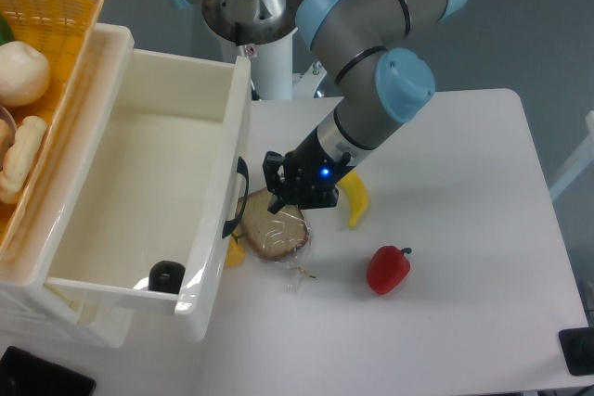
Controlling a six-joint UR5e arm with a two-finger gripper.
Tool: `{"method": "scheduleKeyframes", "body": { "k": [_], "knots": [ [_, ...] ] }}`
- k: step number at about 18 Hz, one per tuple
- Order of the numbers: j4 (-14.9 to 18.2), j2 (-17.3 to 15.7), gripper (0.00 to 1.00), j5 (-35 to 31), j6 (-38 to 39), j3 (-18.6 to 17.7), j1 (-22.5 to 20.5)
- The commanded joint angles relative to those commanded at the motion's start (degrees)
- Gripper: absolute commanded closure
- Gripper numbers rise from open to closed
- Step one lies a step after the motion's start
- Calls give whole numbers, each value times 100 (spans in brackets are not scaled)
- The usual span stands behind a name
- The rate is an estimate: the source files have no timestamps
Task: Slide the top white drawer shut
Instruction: 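Lower the gripper to the front panel of the open top drawer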
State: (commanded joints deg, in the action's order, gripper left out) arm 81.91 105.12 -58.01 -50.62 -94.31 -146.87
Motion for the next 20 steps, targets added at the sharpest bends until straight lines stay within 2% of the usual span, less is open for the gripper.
{"method": "scheduleKeyframes", "body": {
  "k": [20],
  "knots": [
    [273,-220,100,97,96,-9,184]
  ]
}}
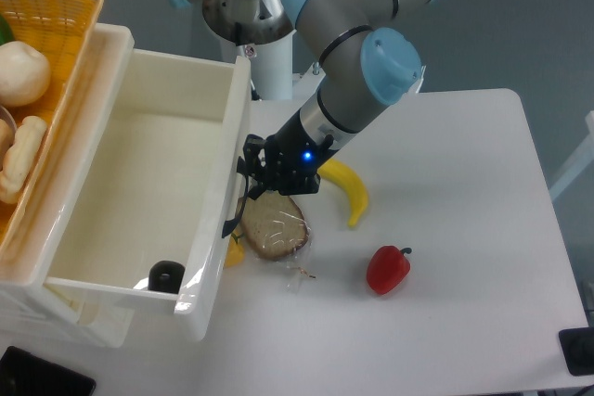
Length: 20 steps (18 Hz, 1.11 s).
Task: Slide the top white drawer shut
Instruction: 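Lower the gripper to the front panel of the open top drawer, then push the drawer front with the gripper into the drawer unit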
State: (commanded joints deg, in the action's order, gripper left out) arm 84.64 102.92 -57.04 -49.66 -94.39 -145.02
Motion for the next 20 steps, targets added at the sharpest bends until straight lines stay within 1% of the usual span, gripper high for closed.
{"method": "scheduleKeyframes", "body": {
  "k": [5,8,11,14,20],
  "knots": [
    [0,-44,100,35,97,0,106],
    [114,-88,100,35,97,0,176],
    [123,-88,100,44,106,-26,281],
    [123,-97,100,44,167,-61,396],
    [114,-97,100,35,273,-70,756]
  ]
}}
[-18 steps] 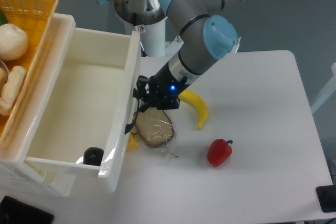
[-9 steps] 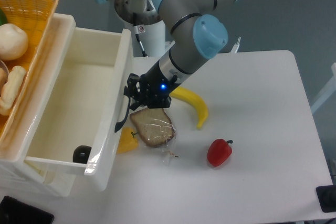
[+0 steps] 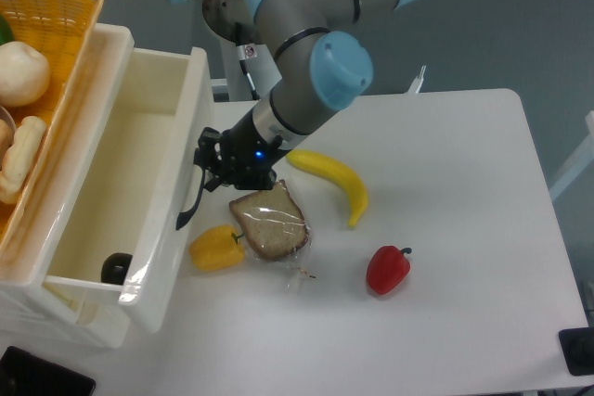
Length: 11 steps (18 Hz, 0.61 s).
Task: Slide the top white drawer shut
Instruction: 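Push the drawer front with the gripper into the drawer unit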
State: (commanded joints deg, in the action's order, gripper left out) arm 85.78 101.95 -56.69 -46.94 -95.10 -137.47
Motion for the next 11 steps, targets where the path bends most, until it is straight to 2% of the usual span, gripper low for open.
{"method": "scheduleKeyframes", "body": {
  "k": [5,11],
  "knots": [
    [9,9,100,0,105,0,299],
    [9,26,100,0,202,-17,457]
  ]
}}
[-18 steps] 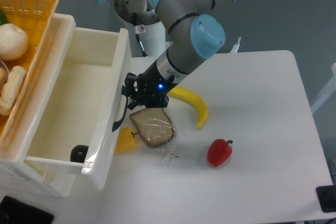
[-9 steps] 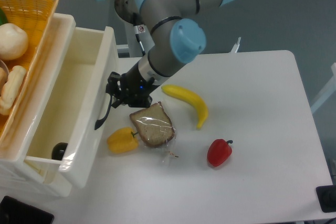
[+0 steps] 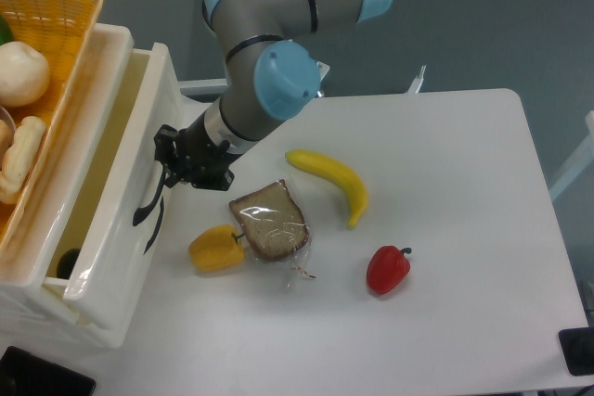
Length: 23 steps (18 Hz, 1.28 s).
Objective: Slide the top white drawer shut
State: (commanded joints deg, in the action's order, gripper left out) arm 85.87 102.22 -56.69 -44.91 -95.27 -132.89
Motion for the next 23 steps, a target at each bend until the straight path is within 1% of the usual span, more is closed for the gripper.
{"method": "scheduleKeyframes", "body": {
  "k": [7,14,17,21,22,23],
  "knots": [
    [-18,0,98,-9,53,-44,219],
    [-35,26,96,-35,53,-44,229],
    [-53,44,96,-53,44,-26,167],
    [-97,53,88,-219,26,44,-157],
    [-105,53,84,-263,18,70,-271],
    [-105,53,78,-272,9,122,-420]
  ]
}}
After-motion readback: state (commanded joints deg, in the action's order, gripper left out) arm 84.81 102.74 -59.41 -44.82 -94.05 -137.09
